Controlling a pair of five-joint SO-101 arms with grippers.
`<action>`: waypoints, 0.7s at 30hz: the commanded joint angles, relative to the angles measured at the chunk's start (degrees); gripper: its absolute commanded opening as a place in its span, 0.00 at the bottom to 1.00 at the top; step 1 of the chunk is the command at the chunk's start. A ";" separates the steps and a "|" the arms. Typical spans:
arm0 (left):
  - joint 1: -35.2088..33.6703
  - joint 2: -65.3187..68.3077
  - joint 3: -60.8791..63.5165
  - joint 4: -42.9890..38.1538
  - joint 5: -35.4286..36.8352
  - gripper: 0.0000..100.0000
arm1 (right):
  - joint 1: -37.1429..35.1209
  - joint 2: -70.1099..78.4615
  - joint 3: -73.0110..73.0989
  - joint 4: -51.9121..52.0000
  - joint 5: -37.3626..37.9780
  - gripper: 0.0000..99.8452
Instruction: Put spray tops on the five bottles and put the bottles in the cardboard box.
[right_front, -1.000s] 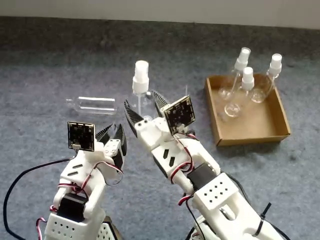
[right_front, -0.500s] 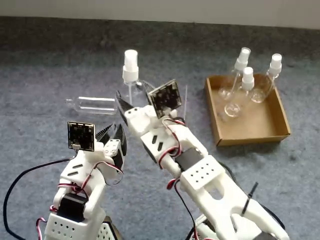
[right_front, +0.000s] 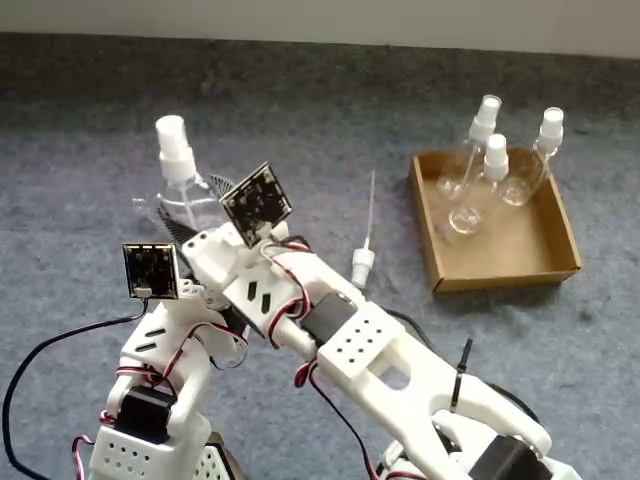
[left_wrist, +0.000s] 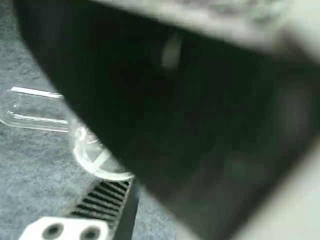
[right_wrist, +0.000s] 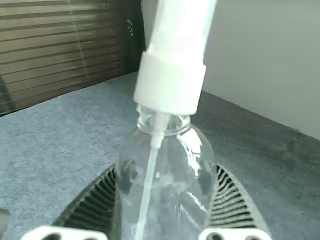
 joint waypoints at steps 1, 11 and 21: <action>-1.54 -0.66 -1.19 -1.32 0.53 0.00 | -2.68 -1.01 -3.82 -1.27 -0.18 0.09; -8.75 -0.57 1.98 -7.91 0.53 0.00 | -2.33 -6.64 2.24 -1.19 -0.09 0.09; -12.35 -0.57 6.90 -18.37 0.53 0.01 | 2.33 -17.98 13.49 -1.19 -0.26 0.09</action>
